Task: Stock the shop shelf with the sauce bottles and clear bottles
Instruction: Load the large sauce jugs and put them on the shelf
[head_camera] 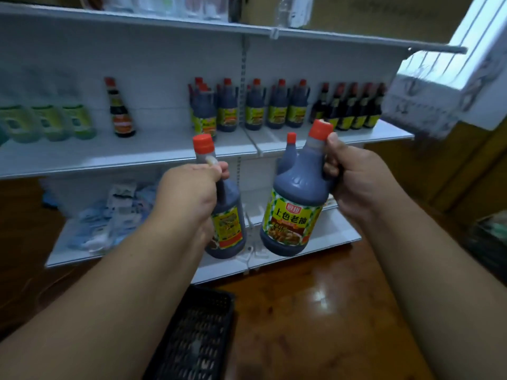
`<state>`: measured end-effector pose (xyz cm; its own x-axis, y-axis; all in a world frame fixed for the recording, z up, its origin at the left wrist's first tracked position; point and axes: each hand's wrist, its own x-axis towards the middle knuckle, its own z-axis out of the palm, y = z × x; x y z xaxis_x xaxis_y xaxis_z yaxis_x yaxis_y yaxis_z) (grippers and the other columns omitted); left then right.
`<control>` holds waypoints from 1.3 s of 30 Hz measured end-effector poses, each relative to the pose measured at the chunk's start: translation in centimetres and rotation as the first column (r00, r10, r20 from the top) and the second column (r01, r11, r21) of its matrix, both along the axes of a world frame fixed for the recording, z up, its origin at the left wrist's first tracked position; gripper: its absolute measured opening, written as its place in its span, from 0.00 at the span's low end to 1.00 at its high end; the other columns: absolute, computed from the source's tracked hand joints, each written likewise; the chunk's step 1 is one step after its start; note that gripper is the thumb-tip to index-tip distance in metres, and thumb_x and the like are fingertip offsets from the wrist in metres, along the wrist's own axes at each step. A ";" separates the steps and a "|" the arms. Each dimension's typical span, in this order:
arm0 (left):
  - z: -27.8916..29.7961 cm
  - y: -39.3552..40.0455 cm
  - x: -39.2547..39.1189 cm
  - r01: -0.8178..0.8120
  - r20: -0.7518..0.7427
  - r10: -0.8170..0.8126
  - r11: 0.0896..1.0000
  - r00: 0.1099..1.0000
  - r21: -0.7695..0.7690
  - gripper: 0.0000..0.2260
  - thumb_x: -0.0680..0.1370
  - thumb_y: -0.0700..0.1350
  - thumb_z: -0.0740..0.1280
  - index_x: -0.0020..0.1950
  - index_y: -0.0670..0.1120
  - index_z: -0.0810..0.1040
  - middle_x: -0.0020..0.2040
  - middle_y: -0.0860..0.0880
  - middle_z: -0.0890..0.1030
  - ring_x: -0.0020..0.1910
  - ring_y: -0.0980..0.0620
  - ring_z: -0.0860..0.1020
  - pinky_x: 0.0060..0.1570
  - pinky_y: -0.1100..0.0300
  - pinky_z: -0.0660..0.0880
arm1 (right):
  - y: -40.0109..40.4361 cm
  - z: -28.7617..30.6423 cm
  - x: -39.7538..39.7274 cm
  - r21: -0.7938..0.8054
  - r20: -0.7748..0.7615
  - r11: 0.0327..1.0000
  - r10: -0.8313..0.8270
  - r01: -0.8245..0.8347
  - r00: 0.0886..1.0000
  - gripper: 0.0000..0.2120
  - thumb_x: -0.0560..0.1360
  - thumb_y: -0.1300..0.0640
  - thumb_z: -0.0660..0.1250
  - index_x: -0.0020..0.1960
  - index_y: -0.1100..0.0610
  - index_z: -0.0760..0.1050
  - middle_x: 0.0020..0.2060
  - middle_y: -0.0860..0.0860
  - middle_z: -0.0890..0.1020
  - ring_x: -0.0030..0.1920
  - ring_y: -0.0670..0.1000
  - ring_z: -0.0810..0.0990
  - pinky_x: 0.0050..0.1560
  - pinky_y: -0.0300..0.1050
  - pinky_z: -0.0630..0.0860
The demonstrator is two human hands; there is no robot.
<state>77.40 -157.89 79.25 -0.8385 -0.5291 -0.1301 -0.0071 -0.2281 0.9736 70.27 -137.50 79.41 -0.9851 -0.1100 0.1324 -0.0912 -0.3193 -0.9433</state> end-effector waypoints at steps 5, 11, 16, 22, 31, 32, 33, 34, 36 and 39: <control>-0.3 8.9 -5.4 0.025 0.017 -0.027 0.992 0.999 0.124 0.08 0.81 0.41 0.63 0.47 0.46 0.81 0.43 0.50 0.82 0.31 0.60 0.74 0.28 0.68 0.66 | 8.4 0.5 -5.1 0.062 0.015 0.998 -0.008 0.007 1.000 0.19 0.80 0.52 0.64 0.32 0.56 0.67 0.24 0.49 0.64 0.28 0.46 0.64 0.39 0.43 0.64; -0.6 14.2 -11.9 0.002 0.035 -0.006 0.992 0.999 0.128 0.08 0.80 0.42 0.65 0.51 0.43 0.83 0.44 0.51 0.83 0.32 0.60 0.75 0.30 0.69 0.68 | 13.5 -1.3 -12.0 0.072 0.045 0.997 -0.009 0.006 0.999 0.20 0.78 0.49 0.66 0.30 0.54 0.67 0.26 0.50 0.63 0.29 0.47 0.62 0.40 0.46 0.62; -2.0 15.5 -19.8 0.013 0.031 -0.016 0.997 0.999 0.077 0.07 0.80 0.42 0.65 0.47 0.46 0.83 0.41 0.52 0.83 0.33 0.61 0.77 0.30 0.68 0.71 | 14.3 -3.0 -19.5 0.120 0.051 0.993 0.013 -0.019 0.999 0.22 0.80 0.50 0.63 0.28 0.53 0.66 0.25 0.50 0.64 0.30 0.48 0.62 0.39 0.46 0.61; -1.6 15.5 -30.9 0.006 0.037 -0.006 1.000 0.999 0.000 0.06 0.79 0.44 0.67 0.51 0.46 0.84 0.46 0.50 0.83 0.42 0.55 0.77 0.39 0.61 0.71 | 13.9 -1.7 -29.8 0.269 0.024 0.963 -0.010 0.004 1.000 0.20 0.81 0.51 0.61 0.32 0.55 0.65 0.26 0.50 0.65 0.29 0.46 0.64 0.39 0.46 0.63; -0.8 14.4 -44.2 -0.152 0.034 0.154 0.987 0.987 -0.053 0.04 0.78 0.44 0.69 0.48 0.46 0.83 0.39 0.51 0.82 0.37 0.56 0.77 0.38 0.63 0.72 | 13.2 -1.5 -46.2 0.256 -0.009 0.951 0.180 -0.172 0.984 0.21 0.81 0.51 0.62 0.30 0.54 0.66 0.25 0.48 0.66 0.29 0.46 0.63 0.38 0.45 0.61; -1.0 14.4 -45.4 -0.175 0.038 0.178 0.982 0.983 -0.071 0.04 0.78 0.44 0.69 0.45 0.47 0.83 0.38 0.52 0.81 0.36 0.57 0.77 0.36 0.64 0.71 | 12.9 -1.9 -48.1 0.252 -0.012 0.944 0.222 -0.212 0.975 0.21 0.81 0.51 0.61 0.31 0.54 0.66 0.25 0.48 0.66 0.29 0.46 0.63 0.38 0.45 0.61; -1.3 14.4 -46.6 -0.197 0.038 0.201 0.976 0.979 -0.093 0.06 0.78 0.43 0.69 0.42 0.47 0.82 0.37 0.52 0.81 0.35 0.57 0.77 0.36 0.63 0.71 | 12.6 -2.2 -49.8 0.251 -0.017 0.933 0.272 -0.259 0.962 0.20 0.81 0.51 0.61 0.32 0.55 0.66 0.25 0.48 0.66 0.29 0.46 0.64 0.39 0.45 0.61; -1.4 14.4 -47.6 -0.221 0.041 0.226 0.969 0.973 -0.111 0.08 0.78 0.43 0.68 0.39 0.48 0.81 0.37 0.52 0.80 0.35 0.57 0.77 0.38 0.62 0.72 | 12.3 -2.5 -51.6 0.261 -0.025 0.914 0.327 -0.310 0.945 0.20 0.81 0.51 0.61 0.32 0.55 0.66 0.26 0.48 0.66 0.30 0.46 0.64 0.39 0.45 0.61; -1.5 14.3 -49.7 -0.271 0.053 0.280 0.953 0.958 -0.135 0.09 0.78 0.43 0.68 0.38 0.48 0.80 0.36 0.51 0.79 0.36 0.56 0.76 0.40 0.60 0.72 | 11.5 -2.8 -54.9 0.302 -0.017 0.866 0.423 -0.399 0.906 0.21 0.82 0.51 0.60 0.32 0.55 0.66 0.26 0.49 0.66 0.31 0.47 0.63 0.39 0.46 0.60; -1.5 13.7 -52.4 -0.366 0.085 0.376 0.923 0.923 -0.116 0.06 0.79 0.42 0.67 0.43 0.46 0.82 0.37 0.50 0.78 0.37 0.56 0.75 0.44 0.60 0.73 | 10.1 -2.9 -58.6 0.285 0.042 0.832 0.486 -0.477 0.873 0.22 0.82 0.50 0.59 0.31 0.55 0.64 0.25 0.49 0.65 0.29 0.46 0.63 0.38 0.44 0.61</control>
<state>24.98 -144.21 77.79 -0.5641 -0.8140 -0.1385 -0.0414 -0.1397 0.9893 11.68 -127.42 76.50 -0.7935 -0.6061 0.0546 -0.0252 -0.0569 -0.9981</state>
